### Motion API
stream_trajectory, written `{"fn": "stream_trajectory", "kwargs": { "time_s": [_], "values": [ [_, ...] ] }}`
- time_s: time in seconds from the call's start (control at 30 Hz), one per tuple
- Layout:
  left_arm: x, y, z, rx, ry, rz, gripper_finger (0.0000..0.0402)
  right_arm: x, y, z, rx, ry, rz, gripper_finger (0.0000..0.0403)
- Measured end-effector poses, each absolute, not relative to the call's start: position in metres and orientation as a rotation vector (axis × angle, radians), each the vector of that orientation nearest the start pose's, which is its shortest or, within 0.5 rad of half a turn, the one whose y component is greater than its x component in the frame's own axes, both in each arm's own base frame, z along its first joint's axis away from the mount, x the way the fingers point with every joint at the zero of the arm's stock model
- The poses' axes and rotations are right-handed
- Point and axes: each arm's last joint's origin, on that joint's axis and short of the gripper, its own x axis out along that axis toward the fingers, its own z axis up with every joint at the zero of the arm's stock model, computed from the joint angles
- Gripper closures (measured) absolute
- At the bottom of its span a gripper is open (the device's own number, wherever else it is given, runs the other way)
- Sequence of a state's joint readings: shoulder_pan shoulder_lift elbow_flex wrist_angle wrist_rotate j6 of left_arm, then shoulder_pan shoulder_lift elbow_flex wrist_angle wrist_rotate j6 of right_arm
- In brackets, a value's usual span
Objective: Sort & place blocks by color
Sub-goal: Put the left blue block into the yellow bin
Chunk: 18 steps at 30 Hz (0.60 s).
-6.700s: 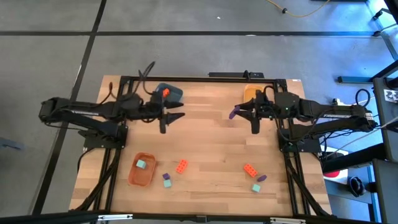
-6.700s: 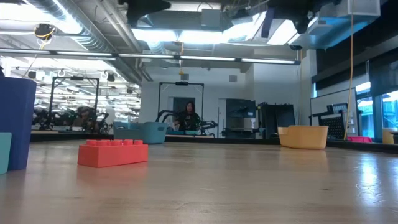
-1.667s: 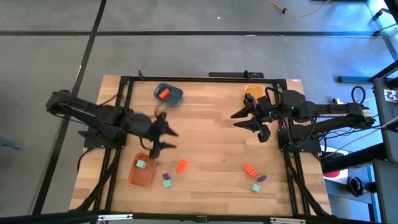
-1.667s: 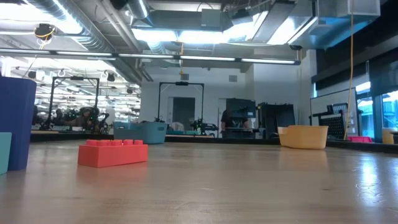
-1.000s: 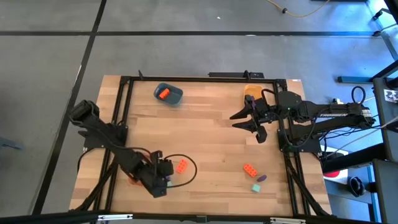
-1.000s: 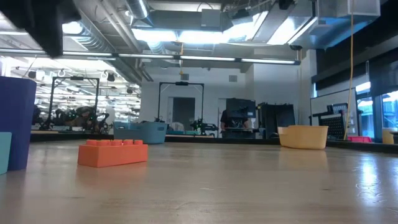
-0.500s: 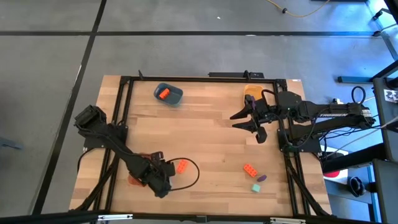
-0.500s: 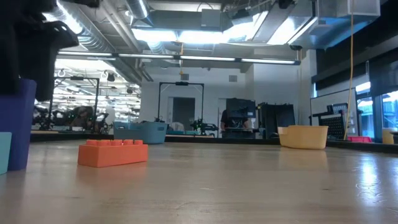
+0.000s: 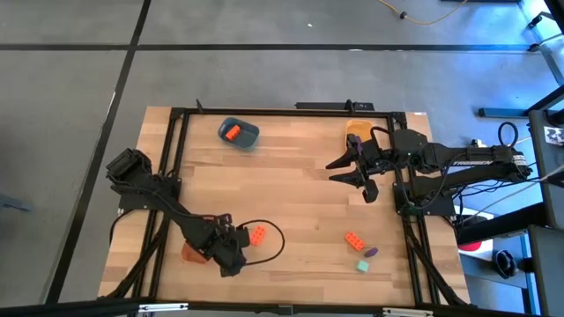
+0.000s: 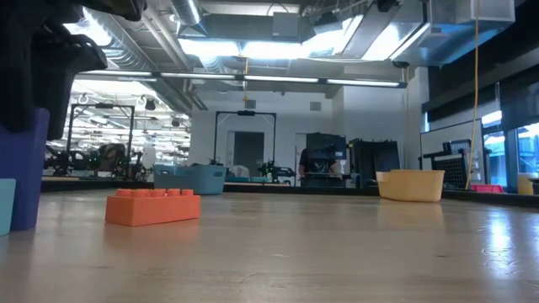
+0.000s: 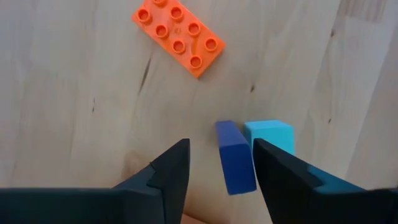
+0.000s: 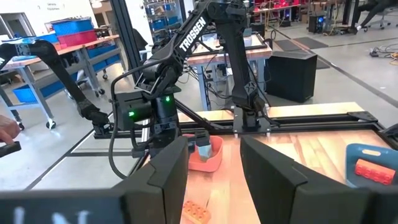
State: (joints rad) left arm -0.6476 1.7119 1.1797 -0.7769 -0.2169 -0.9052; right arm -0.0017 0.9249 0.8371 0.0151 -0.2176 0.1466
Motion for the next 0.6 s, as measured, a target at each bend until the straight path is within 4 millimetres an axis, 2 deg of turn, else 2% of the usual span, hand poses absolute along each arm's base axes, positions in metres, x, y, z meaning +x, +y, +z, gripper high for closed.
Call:
{"fn": "stream_trajectory", "kwargs": {
  "time_s": [0.3,0.6],
  "values": [
    [0.2630,-0.1898,0.1995,-0.260,1.238,0.174,0.0262,0.2062,0.0059,0.3457,0.151,0.088,0.210,0.0251],
    [0.2649,-0.1874,0.1997,-0.273,1.242,0.174,0.0354,0.2062,0.0059,0.3457,0.128,0.085,0.211,0.0251]
  ]
}}
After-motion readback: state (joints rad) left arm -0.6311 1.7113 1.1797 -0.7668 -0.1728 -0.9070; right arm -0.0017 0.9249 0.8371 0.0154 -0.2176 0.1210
